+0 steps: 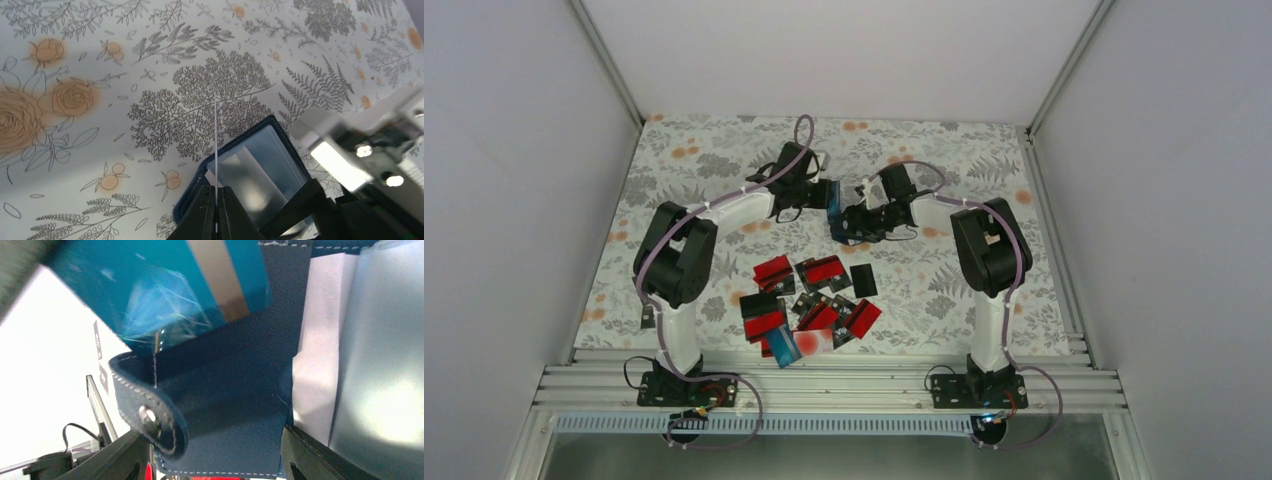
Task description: Put the credit cards into the card holder
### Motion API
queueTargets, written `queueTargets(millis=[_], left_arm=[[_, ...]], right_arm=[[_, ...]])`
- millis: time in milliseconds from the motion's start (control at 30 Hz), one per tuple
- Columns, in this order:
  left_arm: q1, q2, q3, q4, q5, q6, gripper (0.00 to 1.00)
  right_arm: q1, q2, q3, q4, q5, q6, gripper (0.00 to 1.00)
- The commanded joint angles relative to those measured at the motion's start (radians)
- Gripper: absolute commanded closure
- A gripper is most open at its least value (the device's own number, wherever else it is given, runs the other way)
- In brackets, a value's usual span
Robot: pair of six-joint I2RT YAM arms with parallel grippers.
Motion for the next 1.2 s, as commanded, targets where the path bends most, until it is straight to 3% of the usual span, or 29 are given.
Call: queueTargets(millis=[0, 233, 500, 1167], left_arm=[[-0.001, 0.002, -0.03, 0.022, 0.026, 0.01, 0.98], [-0.004, -0.001, -0.034, 0.03, 0.036, 0.01, 0.98], [-0.007, 0.0, -0.039, 0.03, 0.034, 0.017, 0.98], [-0.014, 0.008, -0.054, 0.034, 0.03, 0.026, 0.98]], right_arm=[[0.003, -0.028, 0.053, -0.036, -0.082, -0.051, 0.32], [-0.034, -0.068, 0.094, -0.091, -0.114, -0.09, 0.32], [-0.092, -0.056, 0.106, -0.151, 0.0, -0.147, 0.32], [-0.104, 0.017, 0.044, -0.129, 0.062, -0.152, 0.31]])
